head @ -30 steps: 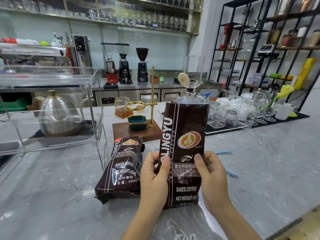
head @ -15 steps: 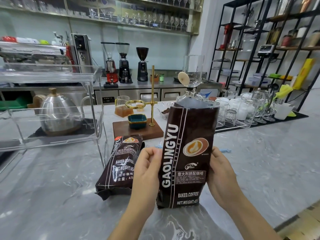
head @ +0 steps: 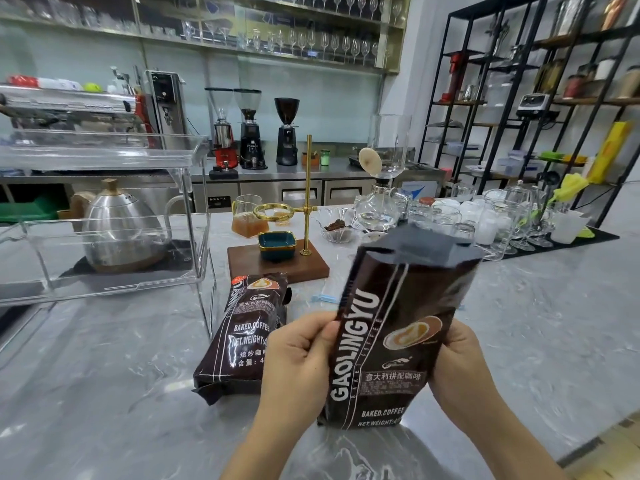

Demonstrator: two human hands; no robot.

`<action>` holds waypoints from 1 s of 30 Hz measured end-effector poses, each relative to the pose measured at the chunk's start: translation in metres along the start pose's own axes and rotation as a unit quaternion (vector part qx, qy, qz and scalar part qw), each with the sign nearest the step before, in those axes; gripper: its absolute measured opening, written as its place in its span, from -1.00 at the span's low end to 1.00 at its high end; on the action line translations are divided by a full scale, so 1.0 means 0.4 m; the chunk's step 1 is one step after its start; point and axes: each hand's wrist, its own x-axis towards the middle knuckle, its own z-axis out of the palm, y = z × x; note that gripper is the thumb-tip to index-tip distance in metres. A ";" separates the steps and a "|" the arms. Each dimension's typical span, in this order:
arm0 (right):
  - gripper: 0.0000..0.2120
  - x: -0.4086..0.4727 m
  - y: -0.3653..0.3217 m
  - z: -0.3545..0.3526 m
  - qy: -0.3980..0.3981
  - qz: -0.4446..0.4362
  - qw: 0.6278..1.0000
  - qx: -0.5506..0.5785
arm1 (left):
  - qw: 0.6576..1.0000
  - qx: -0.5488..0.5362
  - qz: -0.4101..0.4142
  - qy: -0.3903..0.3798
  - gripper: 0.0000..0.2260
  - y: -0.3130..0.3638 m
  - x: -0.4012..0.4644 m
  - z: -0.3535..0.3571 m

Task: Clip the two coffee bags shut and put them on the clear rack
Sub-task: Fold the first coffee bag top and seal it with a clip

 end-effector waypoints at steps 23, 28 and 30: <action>-0.74 -0.038 -0.069 0.104 -0.058 -0.007 0.998 -0.008 | 0.997 -0.041 -0.044 -0.043 -0.77 0.019 0.004 -0.051; -0.76 -0.032 -0.077 0.109 -0.064 0.004 0.998 0.015 | 0.998 -0.054 -0.037 -0.026 -0.93 0.021 0.004 -0.051; -0.79 -0.033 -0.075 0.111 -0.066 0.008 0.998 0.014 | 0.996 -0.064 -0.050 -0.025 -0.95 0.017 0.003 -0.052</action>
